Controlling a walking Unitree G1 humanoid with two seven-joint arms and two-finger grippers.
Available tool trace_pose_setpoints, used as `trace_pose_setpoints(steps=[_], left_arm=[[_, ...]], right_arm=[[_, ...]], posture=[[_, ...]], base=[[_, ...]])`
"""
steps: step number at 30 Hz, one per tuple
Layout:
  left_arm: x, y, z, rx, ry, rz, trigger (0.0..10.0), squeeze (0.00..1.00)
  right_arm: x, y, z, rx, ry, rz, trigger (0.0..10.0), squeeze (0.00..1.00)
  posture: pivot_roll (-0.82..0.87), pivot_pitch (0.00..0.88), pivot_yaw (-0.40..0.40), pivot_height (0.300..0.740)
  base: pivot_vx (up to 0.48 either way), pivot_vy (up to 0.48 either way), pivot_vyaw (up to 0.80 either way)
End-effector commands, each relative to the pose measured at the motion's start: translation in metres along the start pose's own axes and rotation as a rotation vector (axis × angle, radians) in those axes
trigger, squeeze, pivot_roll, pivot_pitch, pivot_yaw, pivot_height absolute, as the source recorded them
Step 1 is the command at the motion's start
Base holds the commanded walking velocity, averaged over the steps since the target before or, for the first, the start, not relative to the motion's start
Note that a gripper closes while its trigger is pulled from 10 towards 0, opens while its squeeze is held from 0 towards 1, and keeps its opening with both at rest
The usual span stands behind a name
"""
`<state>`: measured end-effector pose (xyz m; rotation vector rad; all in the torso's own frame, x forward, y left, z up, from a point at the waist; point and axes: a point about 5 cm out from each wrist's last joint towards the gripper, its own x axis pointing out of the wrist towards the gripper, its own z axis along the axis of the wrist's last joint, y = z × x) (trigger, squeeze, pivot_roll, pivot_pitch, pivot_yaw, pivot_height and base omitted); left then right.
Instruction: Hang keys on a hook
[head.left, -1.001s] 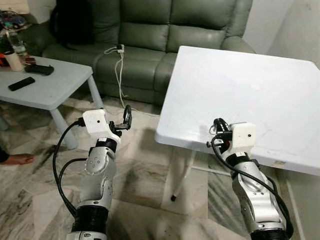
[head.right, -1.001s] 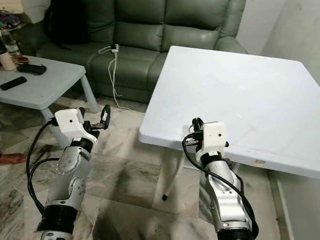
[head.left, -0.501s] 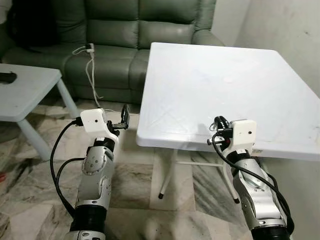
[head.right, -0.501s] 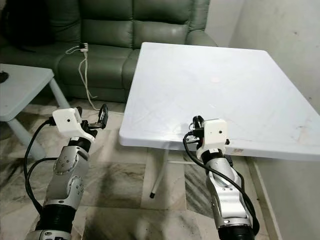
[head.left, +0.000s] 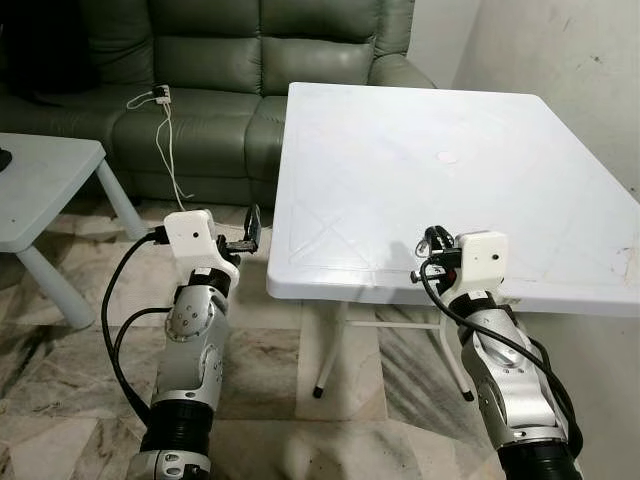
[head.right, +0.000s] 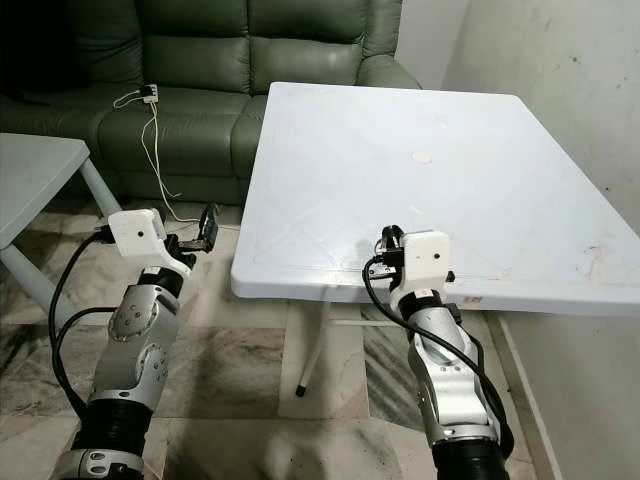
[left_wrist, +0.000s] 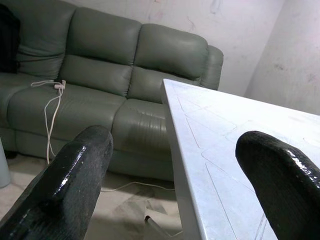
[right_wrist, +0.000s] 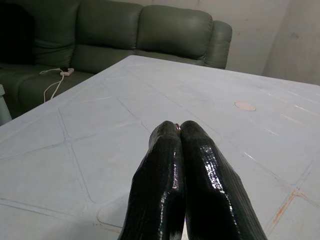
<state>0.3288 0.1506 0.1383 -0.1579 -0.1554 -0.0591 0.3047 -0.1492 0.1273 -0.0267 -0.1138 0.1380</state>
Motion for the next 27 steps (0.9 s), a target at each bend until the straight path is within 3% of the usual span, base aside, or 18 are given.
trace_pose_setpoints(steps=[1, 6, 12, 15, 27], left_arm=[[0.0041, -0.0051, 0.0013, 0.010, -0.001, -0.014, 10.0, 0.00], [0.0062, -0.0041, 0.0016, 0.015, 0.000, -0.006, 10.0, 0.00], [0.0064, -0.0055, 0.0026, 0.008, -0.010, -0.015, 10.0, 0.00], [0.0061, -0.0063, 0.0002, -0.043, 0.000, 0.007, 10.0, 0.00], [0.0066, -0.0054, 0.0007, -0.017, -0.008, 0.013, 10.0, 0.00]], right_arm=[[0.0028, -0.0031, 0.0030, -0.006, -0.011, -0.009, 10.0, 0.00], [0.0042, -0.0034, 0.0039, -0.009, -0.014, -0.008, 10.0, 0.00], [0.0042, -0.0021, 0.0031, -0.009, -0.012, 0.001, 10.0, 0.00], [0.0038, -0.0017, 0.0022, -0.010, -0.009, 0.003, 10.0, 0.00], [0.0047, -0.0023, 0.0014, -0.014, -0.005, 0.015, 10.0, 0.00]], posture=[[-0.04, 0.000, -0.057, 0.740], [-0.04, 0.000, -0.057, 0.740], [-0.04, 0.000, -0.058, 0.740], [-0.04, 0.000, -0.059, 0.740], [-0.04, 0.000, -0.064, 0.740]], base=[[0.000, 0.000, -0.77], [0.000, 0.000, -0.77], [0.000, -0.469, -0.77], [0.000, 0.000, -0.77], [0.000, 0.000, -0.77]])
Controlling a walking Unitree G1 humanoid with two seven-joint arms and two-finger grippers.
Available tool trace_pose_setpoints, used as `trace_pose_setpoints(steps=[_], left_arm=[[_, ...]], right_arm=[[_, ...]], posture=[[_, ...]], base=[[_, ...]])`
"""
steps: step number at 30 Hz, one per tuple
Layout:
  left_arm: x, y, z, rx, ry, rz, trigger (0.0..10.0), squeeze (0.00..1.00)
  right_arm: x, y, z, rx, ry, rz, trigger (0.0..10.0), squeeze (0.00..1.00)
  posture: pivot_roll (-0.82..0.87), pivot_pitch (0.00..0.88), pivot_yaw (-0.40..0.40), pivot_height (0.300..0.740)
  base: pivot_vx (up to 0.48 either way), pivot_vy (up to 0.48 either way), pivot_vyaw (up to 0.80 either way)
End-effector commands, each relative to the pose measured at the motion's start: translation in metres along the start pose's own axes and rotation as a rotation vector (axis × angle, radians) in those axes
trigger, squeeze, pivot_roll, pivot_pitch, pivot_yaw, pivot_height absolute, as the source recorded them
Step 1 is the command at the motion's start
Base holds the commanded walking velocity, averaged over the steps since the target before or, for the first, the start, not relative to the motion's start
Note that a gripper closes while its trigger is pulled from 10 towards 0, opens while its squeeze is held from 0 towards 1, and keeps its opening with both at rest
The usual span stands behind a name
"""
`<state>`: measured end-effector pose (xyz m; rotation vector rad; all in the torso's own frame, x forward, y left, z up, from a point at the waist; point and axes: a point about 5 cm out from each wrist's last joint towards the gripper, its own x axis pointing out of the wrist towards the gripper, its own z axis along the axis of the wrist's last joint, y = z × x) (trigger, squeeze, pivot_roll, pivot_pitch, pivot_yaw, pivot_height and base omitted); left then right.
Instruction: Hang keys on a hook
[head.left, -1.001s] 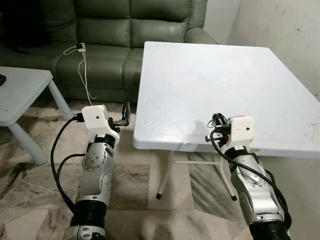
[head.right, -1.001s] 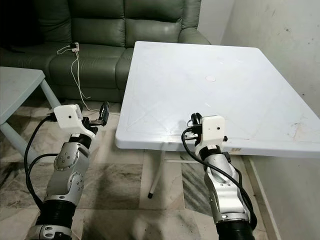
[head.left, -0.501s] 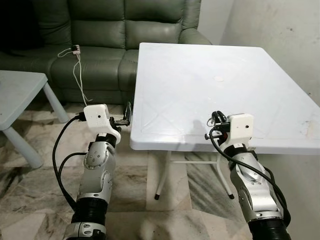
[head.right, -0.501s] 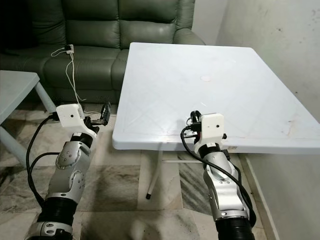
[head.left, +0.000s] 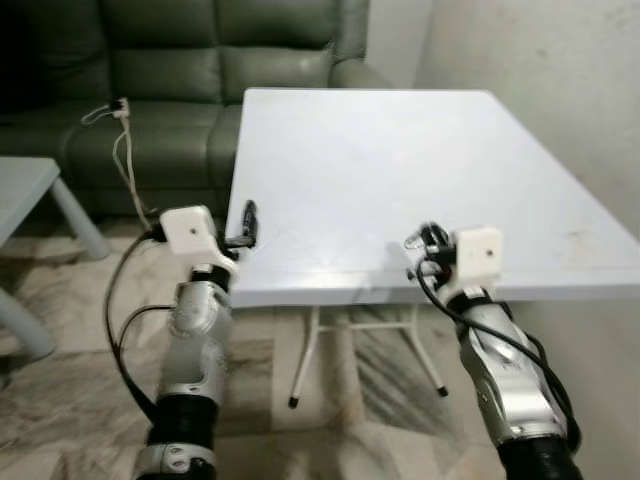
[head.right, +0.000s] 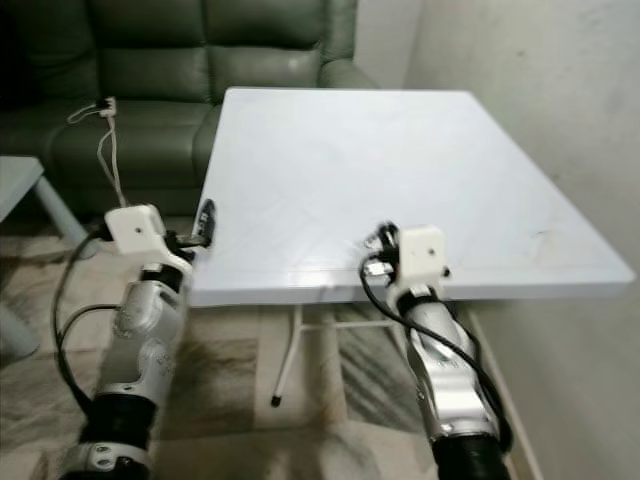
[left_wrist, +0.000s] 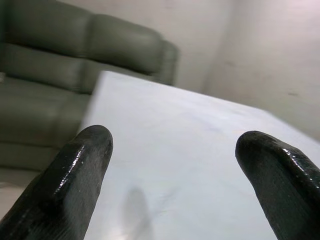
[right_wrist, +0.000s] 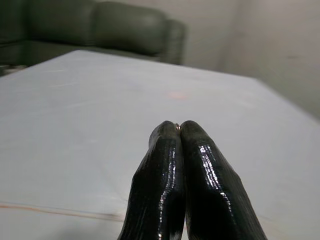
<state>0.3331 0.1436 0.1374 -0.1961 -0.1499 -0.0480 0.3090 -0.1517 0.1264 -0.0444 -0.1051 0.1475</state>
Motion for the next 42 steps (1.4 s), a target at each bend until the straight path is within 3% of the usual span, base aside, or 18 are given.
trace_pose_setpoints(steps=[1, 36, 42], left_arm=[[0.0023, 0.0015, 0.0040, 0.020, -0.014, -0.001, 10.0, 0.00], [0.0004, 0.0037, 0.0028, 0.046, -0.004, 0.013, 10.0, 0.00], [0.0008, 0.0030, 0.0039, 0.025, -0.008, 0.010, 10.0, 0.00]], right_arm=[[0.0013, 0.0012, 0.0033, 0.002, -0.016, 0.006, 10.0, 0.00], [-0.0001, 0.0011, 0.0035, 0.006, -0.012, 0.004, 10.0, 0.00], [0.0003, 0.0015, 0.0040, 0.009, -0.012, 0.003, 10.0, 0.00]], posture=[[-0.03, 0.000, -0.065, 0.740], [-0.03, 0.000, -0.077, 0.740], [-0.03, 0.000, -0.078, 0.740]], base=[[0.000, 0.000, -0.77], [0.000, 0.000, -0.77], [0.000, -0.400, -0.76]])
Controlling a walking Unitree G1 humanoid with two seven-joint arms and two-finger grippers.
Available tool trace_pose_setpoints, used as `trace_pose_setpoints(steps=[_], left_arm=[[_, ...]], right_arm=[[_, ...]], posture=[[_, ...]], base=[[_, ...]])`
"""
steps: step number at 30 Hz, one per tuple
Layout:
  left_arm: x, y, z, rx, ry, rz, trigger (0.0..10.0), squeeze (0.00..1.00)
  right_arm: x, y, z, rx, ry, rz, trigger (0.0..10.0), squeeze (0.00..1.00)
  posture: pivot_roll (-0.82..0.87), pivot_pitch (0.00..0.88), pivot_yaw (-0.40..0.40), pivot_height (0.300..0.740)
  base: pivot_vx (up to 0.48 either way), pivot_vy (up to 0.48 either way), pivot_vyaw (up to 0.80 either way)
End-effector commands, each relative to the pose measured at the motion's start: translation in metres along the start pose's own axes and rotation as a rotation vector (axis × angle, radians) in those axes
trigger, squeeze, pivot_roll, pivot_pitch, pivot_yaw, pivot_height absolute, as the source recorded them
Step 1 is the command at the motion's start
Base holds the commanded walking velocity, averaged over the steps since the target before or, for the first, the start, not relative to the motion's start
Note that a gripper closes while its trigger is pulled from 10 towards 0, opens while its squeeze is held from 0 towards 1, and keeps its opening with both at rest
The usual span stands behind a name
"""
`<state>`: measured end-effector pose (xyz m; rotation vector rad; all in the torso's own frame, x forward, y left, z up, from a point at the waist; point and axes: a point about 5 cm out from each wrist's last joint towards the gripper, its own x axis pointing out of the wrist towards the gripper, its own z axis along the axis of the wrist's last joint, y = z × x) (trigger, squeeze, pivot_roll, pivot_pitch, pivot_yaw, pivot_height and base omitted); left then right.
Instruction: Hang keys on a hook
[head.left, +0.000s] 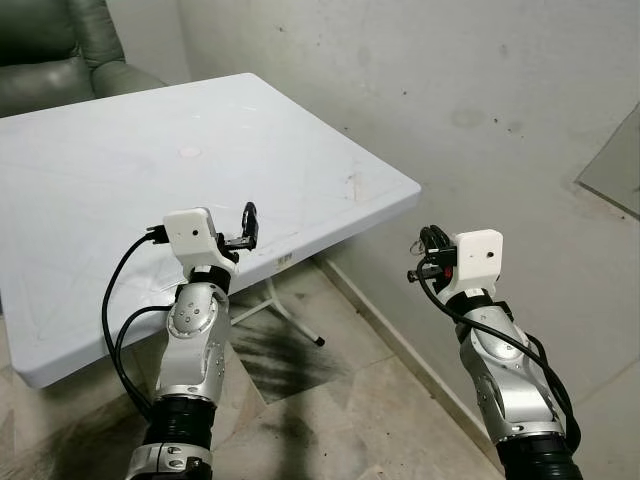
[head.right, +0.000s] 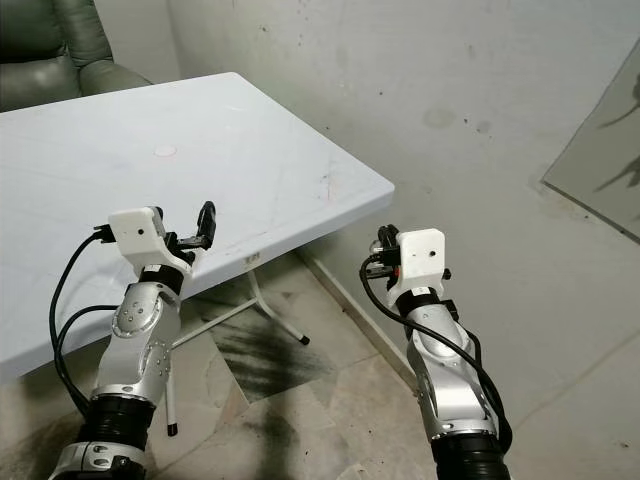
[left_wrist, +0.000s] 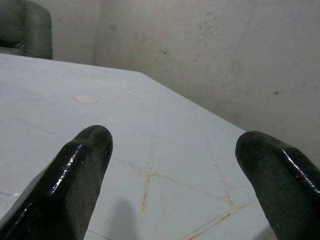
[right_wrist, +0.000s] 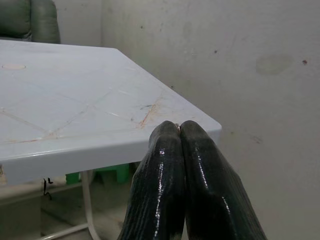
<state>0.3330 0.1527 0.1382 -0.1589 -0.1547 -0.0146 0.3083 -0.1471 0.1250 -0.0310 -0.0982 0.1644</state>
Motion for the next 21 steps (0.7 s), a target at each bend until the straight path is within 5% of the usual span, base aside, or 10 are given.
trace_pose_setpoints(steps=[1, 21], left_arm=[[0.0009, -0.0062, 0.0013, -0.022, 0.000, -0.021, 10.0, 0.00], [0.0028, -0.0046, 0.0030, 0.002, -0.002, -0.008, 10.0, 0.00]], right_arm=[[0.0003, -0.0031, 0.0051, -0.005, -0.017, -0.013, 10.0, 0.00], [0.0018, -0.0047, 0.0064, -0.006, -0.014, -0.022, 10.0, 0.00]], posture=[[-0.03, 0.000, -0.078, 0.740], [-0.04, 0.000, -0.078, 0.740]], base=[[0.000, 0.000, -0.76], [0.000, 0.000, -0.76]])
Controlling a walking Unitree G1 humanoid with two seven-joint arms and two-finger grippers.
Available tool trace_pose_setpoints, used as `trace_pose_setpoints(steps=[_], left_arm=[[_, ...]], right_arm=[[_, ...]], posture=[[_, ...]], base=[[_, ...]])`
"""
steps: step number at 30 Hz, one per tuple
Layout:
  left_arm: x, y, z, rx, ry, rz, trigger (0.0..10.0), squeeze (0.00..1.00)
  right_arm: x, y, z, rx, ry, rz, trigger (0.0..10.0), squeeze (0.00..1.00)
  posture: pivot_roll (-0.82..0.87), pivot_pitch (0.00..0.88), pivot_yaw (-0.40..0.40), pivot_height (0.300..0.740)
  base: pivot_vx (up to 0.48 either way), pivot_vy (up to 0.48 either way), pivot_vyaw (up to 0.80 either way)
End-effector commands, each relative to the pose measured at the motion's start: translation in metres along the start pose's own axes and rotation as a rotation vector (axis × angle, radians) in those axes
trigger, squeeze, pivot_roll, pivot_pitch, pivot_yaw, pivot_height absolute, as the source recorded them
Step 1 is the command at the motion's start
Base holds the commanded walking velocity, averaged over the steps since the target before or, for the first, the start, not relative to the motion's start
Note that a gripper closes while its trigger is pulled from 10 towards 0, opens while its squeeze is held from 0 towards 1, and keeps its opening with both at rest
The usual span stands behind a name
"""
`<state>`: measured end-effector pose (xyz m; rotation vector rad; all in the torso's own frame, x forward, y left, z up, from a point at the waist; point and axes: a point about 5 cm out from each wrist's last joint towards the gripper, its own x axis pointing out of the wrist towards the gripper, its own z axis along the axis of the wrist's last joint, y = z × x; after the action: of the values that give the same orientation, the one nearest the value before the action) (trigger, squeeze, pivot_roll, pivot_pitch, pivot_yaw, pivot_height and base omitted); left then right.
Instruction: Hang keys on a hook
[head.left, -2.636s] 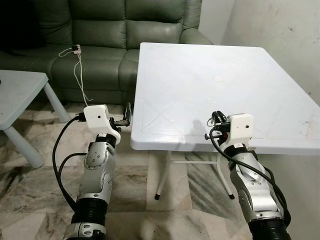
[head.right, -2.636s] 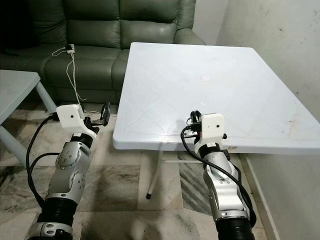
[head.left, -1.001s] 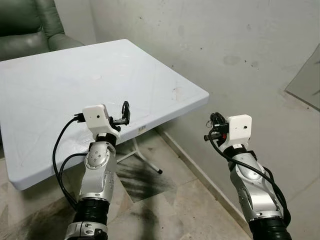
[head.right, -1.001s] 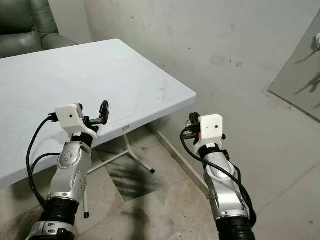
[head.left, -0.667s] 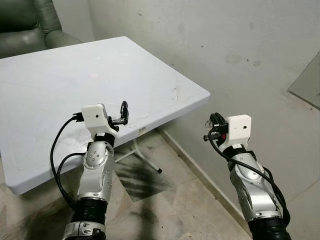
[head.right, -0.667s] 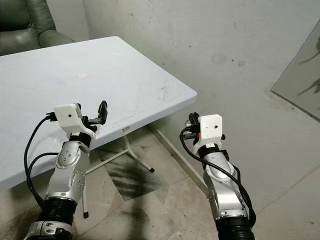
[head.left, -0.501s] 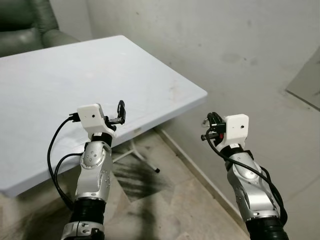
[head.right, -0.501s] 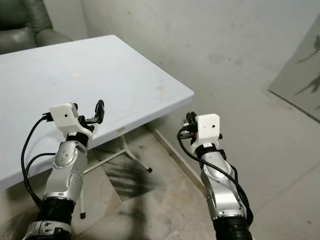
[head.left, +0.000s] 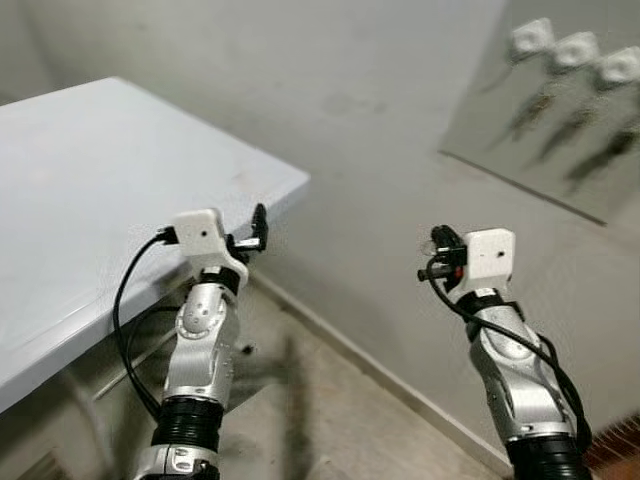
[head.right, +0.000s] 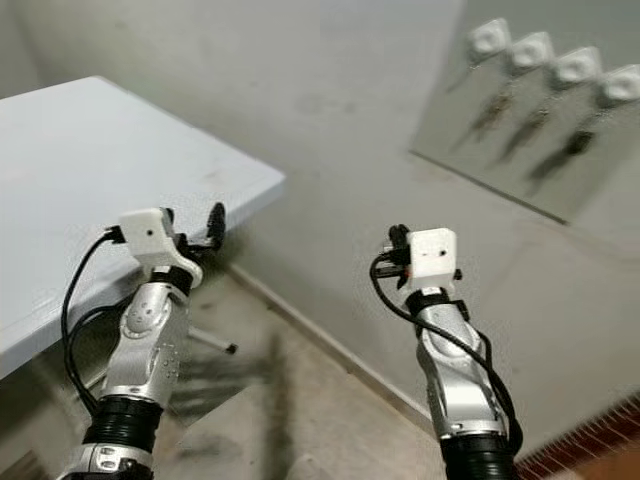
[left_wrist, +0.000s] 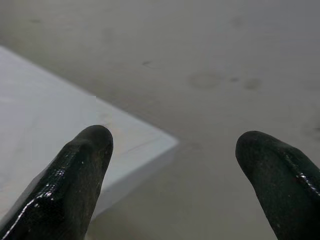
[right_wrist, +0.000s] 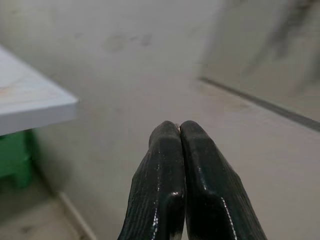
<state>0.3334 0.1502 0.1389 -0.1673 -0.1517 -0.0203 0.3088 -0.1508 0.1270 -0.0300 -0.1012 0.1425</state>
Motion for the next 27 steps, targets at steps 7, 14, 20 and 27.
trace_pose_setpoints(steps=[7, 14, 20, 27], left_arm=[[0.0024, -0.0036, 0.0007, -0.043, 0.006, -0.008, 10.0, 0.00], [0.0029, -0.0032, 0.0016, -0.017, 0.001, 0.000, 10.0, 0.00], [0.0030, -0.0032, 0.0008, -0.019, 0.008, 0.002, 10.0, 0.00], [0.0029, -0.0038, 0.0001, -0.017, 0.015, 0.001, 10.0, 0.00]], right_arm=[[0.0018, -0.0006, 0.0049, -0.006, -0.011, -0.001, 10.0, 0.00], [0.0021, -0.0004, 0.0047, -0.006, -0.011, 0.000, 10.0, 0.00], [0.0027, 0.0019, 0.0051, -0.005, -0.012, 0.007, 10.0, 0.00], [0.0030, 0.0033, 0.0046, -0.004, -0.013, 0.012, 10.0, 0.00]], posture=[[-0.04, 0.000, -0.077, 0.740], [-0.03, 0.000, -0.080, 0.740], [-0.03, 0.000, -0.080, 0.740], [-0.03, 0.000, -0.077, 0.740]], base=[[0.000, -0.206, -0.75], [0.000, 0.000, -0.75], [0.000, 0.000, -0.75], [0.000, 0.000, -0.75]])
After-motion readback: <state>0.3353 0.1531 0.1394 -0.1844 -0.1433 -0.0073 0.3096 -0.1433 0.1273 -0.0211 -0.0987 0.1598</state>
